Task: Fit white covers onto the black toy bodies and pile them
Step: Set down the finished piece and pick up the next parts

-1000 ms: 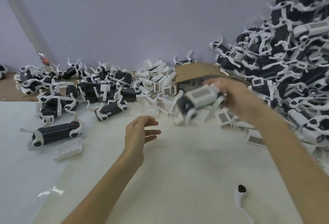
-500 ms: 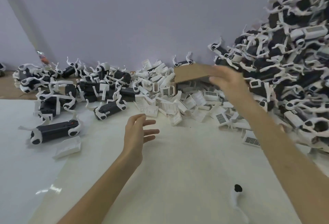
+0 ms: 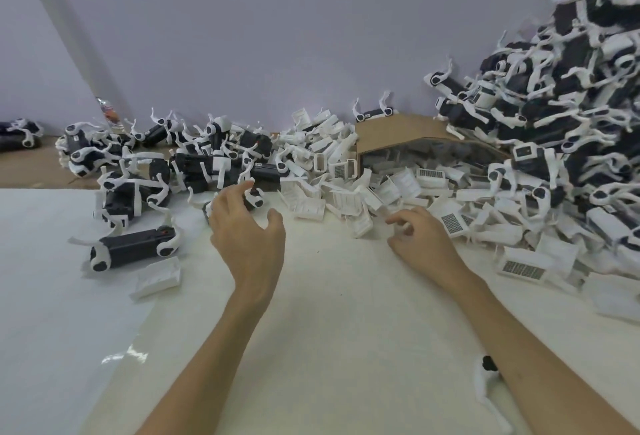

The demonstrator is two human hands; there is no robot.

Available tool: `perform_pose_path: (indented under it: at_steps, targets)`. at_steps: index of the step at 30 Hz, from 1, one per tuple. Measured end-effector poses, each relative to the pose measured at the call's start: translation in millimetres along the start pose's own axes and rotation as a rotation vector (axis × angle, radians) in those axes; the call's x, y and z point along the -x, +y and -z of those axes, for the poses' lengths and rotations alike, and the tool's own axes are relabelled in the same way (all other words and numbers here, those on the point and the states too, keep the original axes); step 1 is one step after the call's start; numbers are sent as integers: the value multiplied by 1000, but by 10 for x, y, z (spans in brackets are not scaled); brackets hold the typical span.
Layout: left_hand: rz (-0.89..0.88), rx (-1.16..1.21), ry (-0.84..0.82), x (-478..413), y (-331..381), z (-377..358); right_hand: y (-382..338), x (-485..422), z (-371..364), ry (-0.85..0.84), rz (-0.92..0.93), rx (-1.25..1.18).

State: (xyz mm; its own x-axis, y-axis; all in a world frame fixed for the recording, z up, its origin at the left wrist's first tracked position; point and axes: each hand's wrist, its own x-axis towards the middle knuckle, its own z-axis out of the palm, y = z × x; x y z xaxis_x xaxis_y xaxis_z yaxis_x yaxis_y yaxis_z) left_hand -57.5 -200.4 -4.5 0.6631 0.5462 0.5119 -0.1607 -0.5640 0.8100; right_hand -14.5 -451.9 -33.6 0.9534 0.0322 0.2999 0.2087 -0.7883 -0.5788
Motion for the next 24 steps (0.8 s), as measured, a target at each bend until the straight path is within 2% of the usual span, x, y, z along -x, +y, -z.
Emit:
perform_pose_path:
  at_steps: [4, 9, 14, 21, 24]
  targets:
    - [56, -282, -97, -106, -153, -6, -32, 38, 9, 2, -32, -66]
    - [171, -515, -367, -218, -414, 7, -147, 62, 23, 68, -30, -248]
    - [91, -426, -222, -199, -372, -40, -196, 79, 53, 98, -5, -350]
    - [52, -378, -355, -152, -386, -51, -214, 81, 87, 154, 20, -372]
    - [79, -283, -384, -119, -384, -49, -269, 92, 138, 143, -61, -561]
